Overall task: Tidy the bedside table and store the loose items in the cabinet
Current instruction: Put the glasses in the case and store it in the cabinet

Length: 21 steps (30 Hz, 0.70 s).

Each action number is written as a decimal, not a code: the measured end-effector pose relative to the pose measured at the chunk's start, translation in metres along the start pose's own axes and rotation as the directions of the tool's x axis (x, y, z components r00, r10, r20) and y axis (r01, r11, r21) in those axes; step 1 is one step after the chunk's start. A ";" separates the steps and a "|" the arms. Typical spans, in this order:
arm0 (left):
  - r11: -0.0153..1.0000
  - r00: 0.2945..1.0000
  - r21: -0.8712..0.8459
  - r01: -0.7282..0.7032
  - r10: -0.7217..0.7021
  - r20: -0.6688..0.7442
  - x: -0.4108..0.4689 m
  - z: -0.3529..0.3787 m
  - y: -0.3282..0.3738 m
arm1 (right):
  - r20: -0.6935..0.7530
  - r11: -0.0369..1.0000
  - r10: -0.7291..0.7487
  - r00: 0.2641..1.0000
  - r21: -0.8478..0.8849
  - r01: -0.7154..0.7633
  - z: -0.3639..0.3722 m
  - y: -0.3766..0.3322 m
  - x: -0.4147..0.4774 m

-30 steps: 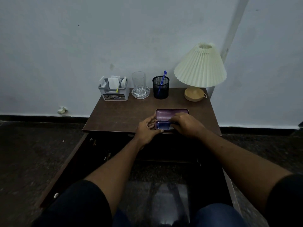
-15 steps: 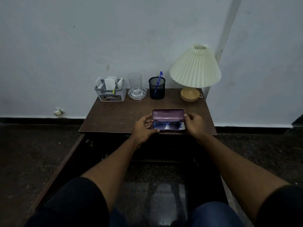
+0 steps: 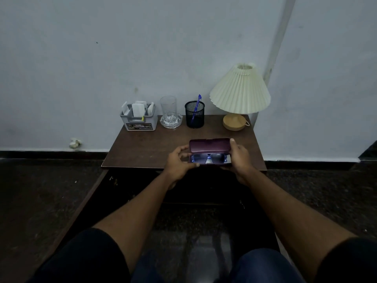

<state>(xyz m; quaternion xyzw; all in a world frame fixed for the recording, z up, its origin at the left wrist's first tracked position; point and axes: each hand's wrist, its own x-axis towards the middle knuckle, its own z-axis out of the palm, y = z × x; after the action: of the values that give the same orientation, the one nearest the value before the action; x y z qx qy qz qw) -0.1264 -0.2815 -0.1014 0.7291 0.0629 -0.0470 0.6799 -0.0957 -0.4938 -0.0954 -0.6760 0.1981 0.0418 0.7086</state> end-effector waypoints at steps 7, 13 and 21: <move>0.996 0.999 -0.082 0.037 -0.040 -0.032 -0.021 -0.001 0.009 | 0.063 0.981 0.022 0.998 0.193 -0.033 0.004 -0.001 -0.029; 0.968 0.992 -0.237 0.078 -0.099 -0.079 -0.029 0.003 0.015 | 0.074 0.974 0.033 0.997 0.222 -0.049 0.004 -0.002 -0.051; 0.917 0.975 -0.380 0.122 -0.183 -0.127 -0.044 0.011 0.016 | 0.099 0.978 0.057 0.993 0.193 -0.075 0.002 0.004 -0.067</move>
<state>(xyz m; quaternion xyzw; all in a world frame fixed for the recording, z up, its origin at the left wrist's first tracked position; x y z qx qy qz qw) -0.1669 -0.2944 -0.0793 0.5823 0.1818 -0.0286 0.7919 -0.1578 -0.4779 -0.0767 -0.5930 0.1904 0.0769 0.7785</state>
